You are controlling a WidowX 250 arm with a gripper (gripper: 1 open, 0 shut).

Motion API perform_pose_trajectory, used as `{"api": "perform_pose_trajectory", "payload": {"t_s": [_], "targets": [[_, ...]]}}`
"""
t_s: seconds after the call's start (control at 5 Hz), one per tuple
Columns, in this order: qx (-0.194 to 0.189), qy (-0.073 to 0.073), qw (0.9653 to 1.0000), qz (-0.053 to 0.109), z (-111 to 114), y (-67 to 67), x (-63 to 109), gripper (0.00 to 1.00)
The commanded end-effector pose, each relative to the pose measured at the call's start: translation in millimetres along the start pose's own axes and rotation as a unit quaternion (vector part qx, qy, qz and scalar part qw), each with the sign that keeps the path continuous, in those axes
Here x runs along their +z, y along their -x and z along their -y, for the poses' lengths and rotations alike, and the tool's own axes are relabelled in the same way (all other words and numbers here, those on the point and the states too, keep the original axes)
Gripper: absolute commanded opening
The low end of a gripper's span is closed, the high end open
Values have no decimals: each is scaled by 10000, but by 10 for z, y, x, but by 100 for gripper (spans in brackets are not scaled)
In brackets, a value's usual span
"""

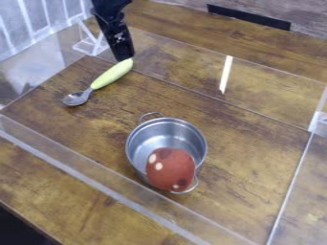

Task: Put the mushroom in the silver pot

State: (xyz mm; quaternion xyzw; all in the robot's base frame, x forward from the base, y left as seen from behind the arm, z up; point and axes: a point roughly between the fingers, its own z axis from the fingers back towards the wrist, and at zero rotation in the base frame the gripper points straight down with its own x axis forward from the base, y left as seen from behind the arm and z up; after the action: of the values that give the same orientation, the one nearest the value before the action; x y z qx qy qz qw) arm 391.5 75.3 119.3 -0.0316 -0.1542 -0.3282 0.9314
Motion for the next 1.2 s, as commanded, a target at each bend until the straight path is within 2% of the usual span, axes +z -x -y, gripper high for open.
{"api": "perform_pose_trajectory", "payload": {"t_s": [0.0, 0.2, 0.6, 1.0], "targets": [[184, -256, 9993, 203, -24, -91, 169, 100], [273, -235, 9991, 229, 19, -138, 152, 100], [-388, 48, 9988, 296, 26, -51, -106, 100], [-444, 139, 9986, 265, 259, -298, -152, 100]]}}
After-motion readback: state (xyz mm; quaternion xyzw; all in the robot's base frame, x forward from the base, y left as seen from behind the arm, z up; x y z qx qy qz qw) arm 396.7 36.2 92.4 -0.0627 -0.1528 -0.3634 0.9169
